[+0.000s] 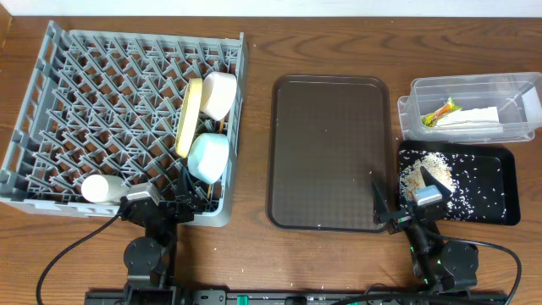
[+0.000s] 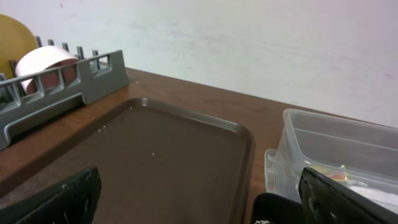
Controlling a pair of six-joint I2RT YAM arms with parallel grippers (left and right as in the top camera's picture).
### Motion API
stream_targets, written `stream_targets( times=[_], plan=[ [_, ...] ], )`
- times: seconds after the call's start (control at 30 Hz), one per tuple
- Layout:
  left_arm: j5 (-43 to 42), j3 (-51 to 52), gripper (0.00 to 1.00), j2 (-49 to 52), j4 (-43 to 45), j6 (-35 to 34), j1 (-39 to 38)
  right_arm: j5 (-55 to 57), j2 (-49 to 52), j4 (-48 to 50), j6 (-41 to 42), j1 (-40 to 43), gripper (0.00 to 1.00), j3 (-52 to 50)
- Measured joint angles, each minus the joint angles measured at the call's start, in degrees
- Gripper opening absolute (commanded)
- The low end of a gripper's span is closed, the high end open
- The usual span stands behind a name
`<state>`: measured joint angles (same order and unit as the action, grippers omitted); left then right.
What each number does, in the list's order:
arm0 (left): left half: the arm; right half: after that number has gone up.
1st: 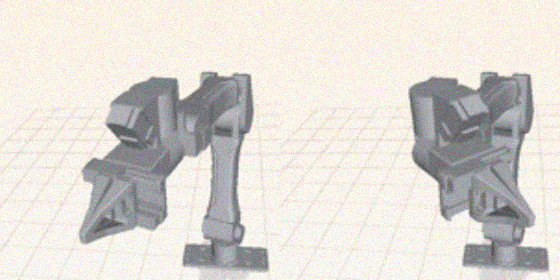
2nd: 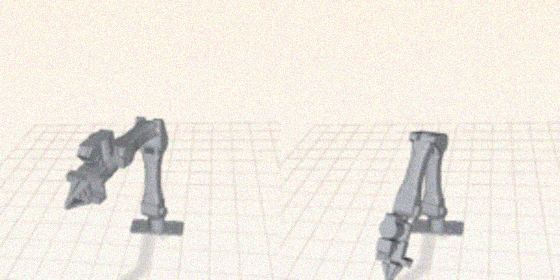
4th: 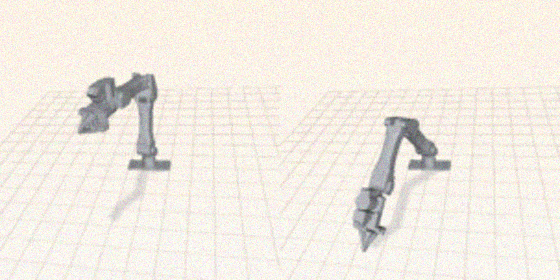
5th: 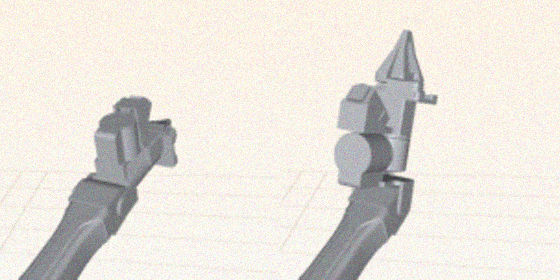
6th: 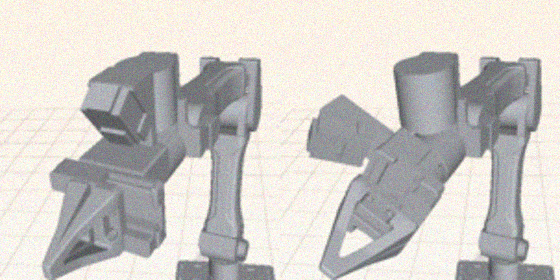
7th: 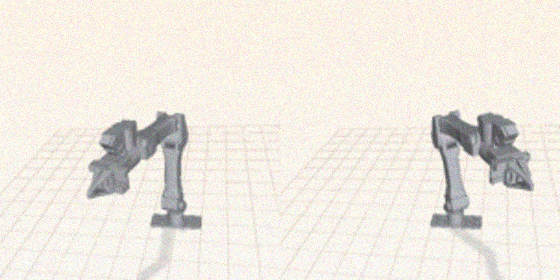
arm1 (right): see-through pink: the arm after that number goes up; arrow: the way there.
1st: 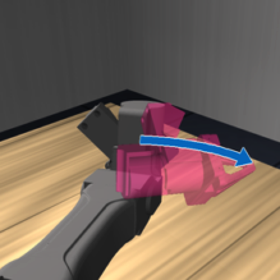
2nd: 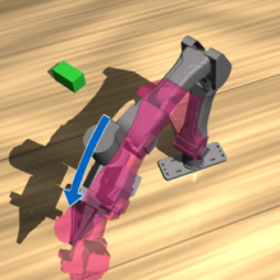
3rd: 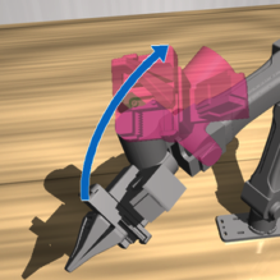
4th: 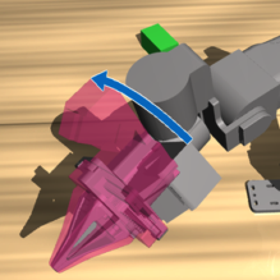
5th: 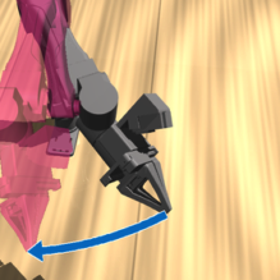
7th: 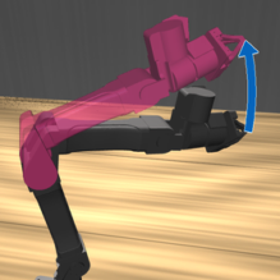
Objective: Sort waste into correct bins and load items into the dishwasher
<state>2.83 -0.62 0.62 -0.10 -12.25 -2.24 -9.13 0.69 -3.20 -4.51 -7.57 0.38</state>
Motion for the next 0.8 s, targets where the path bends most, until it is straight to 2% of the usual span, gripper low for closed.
stream_targets(
  times=[0.8],
  plan=[
    [-1.03,-0.28,0.89,0.02,-1.03,0.0,0.0,-0.02,0.0,0.0,0.0,0.0,0.99,0.0]
  ],
)
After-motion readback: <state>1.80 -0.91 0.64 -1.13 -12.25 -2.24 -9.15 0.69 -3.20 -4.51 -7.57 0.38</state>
